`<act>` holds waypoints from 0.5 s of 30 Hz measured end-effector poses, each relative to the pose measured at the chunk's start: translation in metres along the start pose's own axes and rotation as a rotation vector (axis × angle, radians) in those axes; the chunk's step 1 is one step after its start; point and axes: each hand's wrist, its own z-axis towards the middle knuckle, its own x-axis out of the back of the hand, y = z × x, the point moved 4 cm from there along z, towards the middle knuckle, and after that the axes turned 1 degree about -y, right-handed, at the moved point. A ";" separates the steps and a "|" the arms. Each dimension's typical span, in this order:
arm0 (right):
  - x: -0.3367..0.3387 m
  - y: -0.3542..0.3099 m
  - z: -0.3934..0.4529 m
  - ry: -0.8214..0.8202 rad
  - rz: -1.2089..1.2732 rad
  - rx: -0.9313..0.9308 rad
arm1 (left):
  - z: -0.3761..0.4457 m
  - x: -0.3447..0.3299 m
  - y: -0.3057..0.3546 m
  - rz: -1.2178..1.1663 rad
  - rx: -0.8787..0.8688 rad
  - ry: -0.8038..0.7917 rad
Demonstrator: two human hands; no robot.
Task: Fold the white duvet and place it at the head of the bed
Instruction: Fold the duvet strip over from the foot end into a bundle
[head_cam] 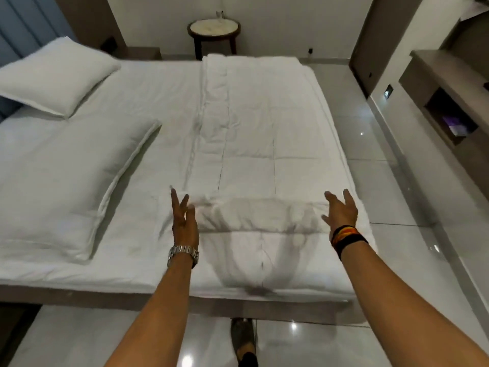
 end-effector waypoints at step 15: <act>0.070 0.180 0.010 0.455 -0.311 -0.465 | -0.051 -0.012 -0.153 0.006 0.907 0.495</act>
